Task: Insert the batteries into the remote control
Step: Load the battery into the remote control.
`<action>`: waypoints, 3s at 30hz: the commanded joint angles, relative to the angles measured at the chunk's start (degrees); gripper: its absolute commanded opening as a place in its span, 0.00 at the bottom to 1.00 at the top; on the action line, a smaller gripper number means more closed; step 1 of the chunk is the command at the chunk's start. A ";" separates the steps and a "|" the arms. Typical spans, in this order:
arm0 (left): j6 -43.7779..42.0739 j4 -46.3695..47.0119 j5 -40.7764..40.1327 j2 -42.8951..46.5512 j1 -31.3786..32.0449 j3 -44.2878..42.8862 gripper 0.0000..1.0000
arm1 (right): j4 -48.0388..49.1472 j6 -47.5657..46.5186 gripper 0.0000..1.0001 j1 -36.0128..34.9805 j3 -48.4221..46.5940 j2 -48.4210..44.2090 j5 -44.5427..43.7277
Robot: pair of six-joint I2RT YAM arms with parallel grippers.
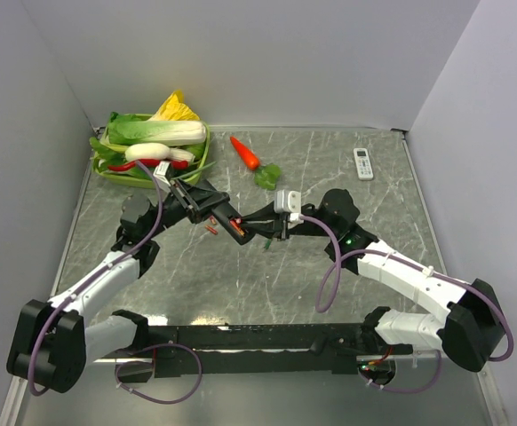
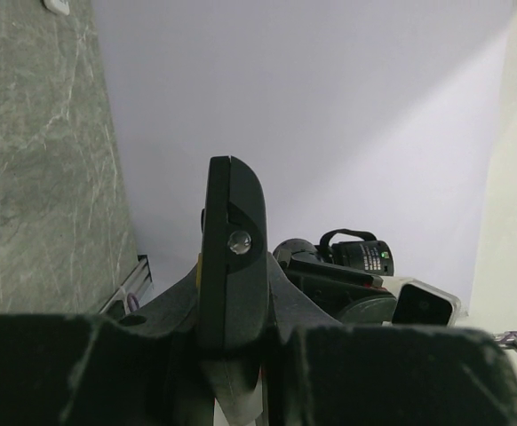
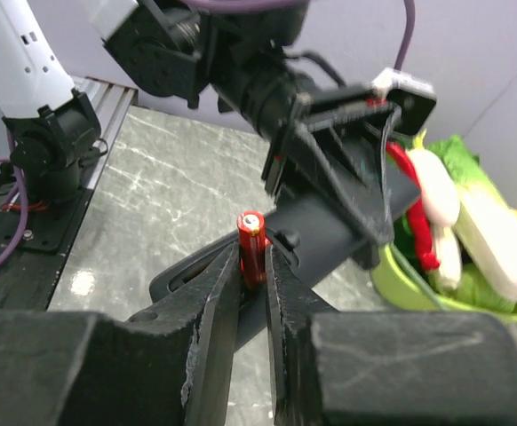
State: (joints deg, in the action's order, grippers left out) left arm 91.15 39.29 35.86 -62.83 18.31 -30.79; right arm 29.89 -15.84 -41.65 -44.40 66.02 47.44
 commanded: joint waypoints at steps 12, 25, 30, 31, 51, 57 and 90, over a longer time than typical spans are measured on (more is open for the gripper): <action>5.97 4.75 -2.90 3.76 -0.11 1.25 0.02 | -5.10 1.33 0.40 1.13 1.69 -2.56 -1.39; 6.32 5.01 -4.48 4.12 -0.20 2.31 0.02 | -9.05 2.04 0.50 1.22 -0.86 -3.79 0.81; 6.23 4.75 -5.44 4.03 -0.20 2.48 0.02 | -10.11 2.83 0.61 1.22 -1.39 -4.14 1.87; 6.14 4.40 -5.71 4.12 -0.20 2.40 0.02 | -10.20 3.00 0.63 1.13 -1.48 -4.14 1.95; -2.12 1.67 -11.94 7.36 -0.81 4.67 0.02 | -20.82 17.31 0.95 1.31 -8.42 -9.06 -13.76; -4.49 3.69 -16.78 10.53 -0.81 8.72 0.02 | -22.76 36.63 0.99 1.57 -7.54 -9.07 -22.21; -10.47 -4.04 -21.00 16.25 -0.81 8.73 0.02 | -47.90 9.87 0.30 -2.65 -25.47 2.79 -21.34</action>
State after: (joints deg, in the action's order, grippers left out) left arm 81.69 34.13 14.68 -47.03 17.76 -18.65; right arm -16.21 2.68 -44.01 -66.81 67.85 25.17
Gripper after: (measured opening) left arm 0.219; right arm 0.314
